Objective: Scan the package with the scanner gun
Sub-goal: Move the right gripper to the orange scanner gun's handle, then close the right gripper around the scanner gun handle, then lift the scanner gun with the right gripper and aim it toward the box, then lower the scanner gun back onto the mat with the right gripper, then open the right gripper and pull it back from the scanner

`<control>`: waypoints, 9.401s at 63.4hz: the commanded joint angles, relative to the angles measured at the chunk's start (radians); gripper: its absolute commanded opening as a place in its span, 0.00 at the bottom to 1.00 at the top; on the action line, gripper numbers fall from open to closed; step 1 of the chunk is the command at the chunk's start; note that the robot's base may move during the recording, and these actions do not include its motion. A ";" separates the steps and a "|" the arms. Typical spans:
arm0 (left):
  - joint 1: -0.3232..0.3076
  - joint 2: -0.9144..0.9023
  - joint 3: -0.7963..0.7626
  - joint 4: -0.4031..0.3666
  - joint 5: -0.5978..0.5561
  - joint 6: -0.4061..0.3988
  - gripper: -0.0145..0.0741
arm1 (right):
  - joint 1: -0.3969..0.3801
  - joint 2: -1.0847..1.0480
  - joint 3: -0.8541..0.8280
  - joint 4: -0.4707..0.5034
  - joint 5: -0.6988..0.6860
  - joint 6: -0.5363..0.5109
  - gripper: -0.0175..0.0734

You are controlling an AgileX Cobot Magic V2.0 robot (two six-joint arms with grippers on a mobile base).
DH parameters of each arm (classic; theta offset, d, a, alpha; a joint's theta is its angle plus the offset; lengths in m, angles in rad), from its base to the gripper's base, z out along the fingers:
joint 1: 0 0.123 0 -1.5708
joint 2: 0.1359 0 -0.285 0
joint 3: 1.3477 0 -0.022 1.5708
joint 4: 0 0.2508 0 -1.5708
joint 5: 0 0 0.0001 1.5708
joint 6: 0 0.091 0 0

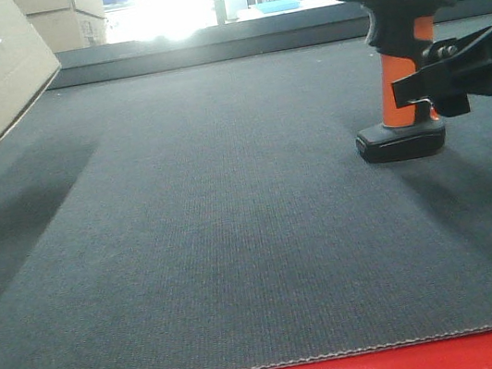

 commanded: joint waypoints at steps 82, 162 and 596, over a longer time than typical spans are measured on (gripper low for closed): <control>0.003 -0.014 -0.008 -0.013 -0.019 -0.002 0.26 | 0.003 0.371 -0.126 -0.056 -0.599 0.226 0.81; 0.003 -0.014 -0.008 -0.015 -0.010 -0.002 0.26 | 0.003 0.383 -0.228 0.028 -0.471 0.226 0.81; 0.003 -0.014 -0.008 -0.015 0.005 -0.002 0.26 | 0.060 0.420 -0.260 0.032 -0.520 0.121 0.81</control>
